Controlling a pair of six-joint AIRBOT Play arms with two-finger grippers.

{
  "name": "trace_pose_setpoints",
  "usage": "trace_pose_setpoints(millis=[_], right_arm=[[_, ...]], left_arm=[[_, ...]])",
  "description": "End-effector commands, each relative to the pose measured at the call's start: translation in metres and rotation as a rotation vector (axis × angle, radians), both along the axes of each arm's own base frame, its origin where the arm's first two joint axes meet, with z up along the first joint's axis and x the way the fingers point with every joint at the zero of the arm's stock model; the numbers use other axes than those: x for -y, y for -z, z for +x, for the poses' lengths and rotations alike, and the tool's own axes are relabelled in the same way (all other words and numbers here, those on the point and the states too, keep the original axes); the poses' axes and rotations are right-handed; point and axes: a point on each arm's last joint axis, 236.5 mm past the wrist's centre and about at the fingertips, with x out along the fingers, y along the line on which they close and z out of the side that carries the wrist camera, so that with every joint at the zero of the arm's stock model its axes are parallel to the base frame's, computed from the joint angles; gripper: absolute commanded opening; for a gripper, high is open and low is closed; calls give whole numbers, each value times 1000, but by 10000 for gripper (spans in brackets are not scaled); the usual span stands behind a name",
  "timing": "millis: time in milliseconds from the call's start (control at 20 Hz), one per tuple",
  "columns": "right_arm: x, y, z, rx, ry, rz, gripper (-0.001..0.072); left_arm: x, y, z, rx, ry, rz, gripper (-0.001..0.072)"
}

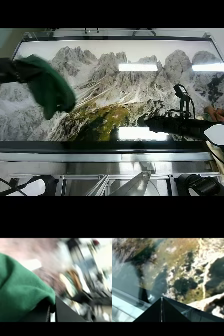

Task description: Fold the shirts.

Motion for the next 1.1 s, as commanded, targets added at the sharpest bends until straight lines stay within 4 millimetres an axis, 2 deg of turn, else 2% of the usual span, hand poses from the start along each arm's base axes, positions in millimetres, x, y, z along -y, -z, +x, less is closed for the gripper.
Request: trace_pose_setpoints(millis=[0,100,150,200,300,400,500,550,600,700,750,800,900,950,1000,1050], right_arm=[[0,0,0,0,0,0,25],[0,0,0,-1,-1,0,25],[0,0,0,-1,-1,0,25],[0,0,0,0,0,0,25],[0,0,0,-1,-1,0,25],[0,0,0,-1,-1,0,25],[0,0,0,0,0,0,25],[0,0,0,-1,-1,0,25],[0,0,0,0,0,0,25],[0,-3,6,24,17,7,24],[1,-4,9,33,22,9,25],[0,-4,8,32,21,9,24],[-4,-6,4,8,17,35,24],[-8,-7,1,-7,14,56,25],[-7,-7,1,-7,13,51,26],[-4,-6,1,-12,17,44,26]], left_arm=[[119,-43,-47,113,294,-57,22],[162,-32,-65,109,418,-25,26],[178,-19,-71,85,468,4,79],[189,-4,-75,53,502,34,242],[201,32,-76,-21,539,96,251],[199,66,-70,-133,532,119,254],[182,102,-60,-251,489,157,255],[173,111,-55,-298,464,141,258],[163,120,-49,-350,424,131,293],[152,139,-52,-426,391,124,293],[152,150,-56,-458,382,125,293],[156,164,-62,-483,373,133,339],[174,194,-72,-489,345,169,345],[185,203,-77,-480,337,176,400],[199,209,-80,-480,317,165,720],[209,214,-79,-469,298,169,718]])
